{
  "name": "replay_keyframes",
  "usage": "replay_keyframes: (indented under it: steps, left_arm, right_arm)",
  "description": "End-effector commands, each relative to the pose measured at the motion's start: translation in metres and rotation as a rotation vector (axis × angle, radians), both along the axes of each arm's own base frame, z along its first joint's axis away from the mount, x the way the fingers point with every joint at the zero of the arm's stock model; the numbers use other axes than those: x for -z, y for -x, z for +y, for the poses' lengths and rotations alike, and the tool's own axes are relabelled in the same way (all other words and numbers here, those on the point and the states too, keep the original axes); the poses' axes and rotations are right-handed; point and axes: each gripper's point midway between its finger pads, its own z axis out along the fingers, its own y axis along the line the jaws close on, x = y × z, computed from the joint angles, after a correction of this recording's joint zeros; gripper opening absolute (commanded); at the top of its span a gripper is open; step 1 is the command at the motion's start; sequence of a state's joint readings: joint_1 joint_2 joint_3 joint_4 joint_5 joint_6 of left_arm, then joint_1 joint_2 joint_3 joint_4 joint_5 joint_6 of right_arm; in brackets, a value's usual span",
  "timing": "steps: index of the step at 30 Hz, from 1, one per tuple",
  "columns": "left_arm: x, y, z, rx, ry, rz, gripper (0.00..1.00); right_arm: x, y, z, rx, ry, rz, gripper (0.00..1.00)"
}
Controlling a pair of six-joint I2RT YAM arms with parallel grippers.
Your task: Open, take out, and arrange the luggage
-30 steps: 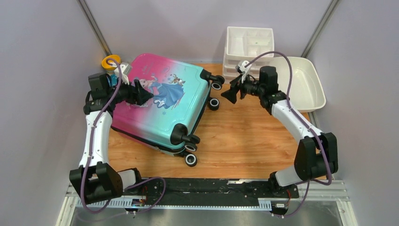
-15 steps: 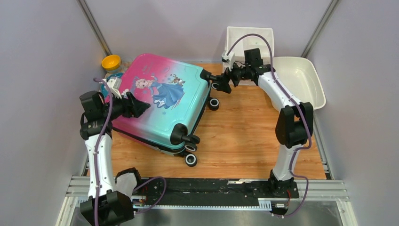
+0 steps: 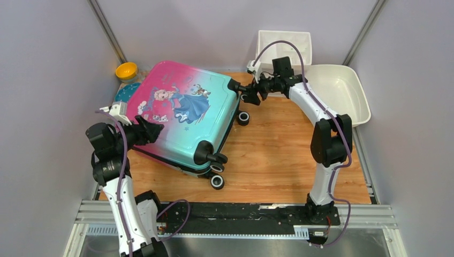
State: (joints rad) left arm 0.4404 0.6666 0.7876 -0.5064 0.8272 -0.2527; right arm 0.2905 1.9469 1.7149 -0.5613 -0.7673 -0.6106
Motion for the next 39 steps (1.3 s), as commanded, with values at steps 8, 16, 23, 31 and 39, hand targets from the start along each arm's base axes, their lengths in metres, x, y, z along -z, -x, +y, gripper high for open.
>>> replay_keyframes:
  steps: [8, 16, 23, 31, 39]
  left_arm:
    - [0.032, 0.019, 0.048, -0.419, 0.224, 0.311, 0.84]
    - [0.015, 0.028, 0.078, -0.647, 0.251, 0.345, 0.96]
    - [0.015, 0.025, 0.080, -0.627, 0.232, 0.359, 0.98]
    - [0.031, -0.029, 0.073, -0.440, 0.410, 0.185, 0.98]
    - [0.023, -0.066, 0.087, -0.360, 0.361, 0.148, 0.98]
  right_arm:
    - [-0.033, -0.019, 0.020, 0.004, -0.026, -0.164, 0.72]
    - [-0.024, -0.013, 0.015, -0.011, 0.022, -0.155, 0.00]
    - [-0.031, -0.004, 0.003, 0.053, 0.008, -0.136, 0.00]
    - [-0.042, 0.013, -0.012, 0.092, -0.026, -0.074, 0.00]
    - [-0.020, 0.053, -0.027, 0.237, -0.060, 0.082, 0.00]
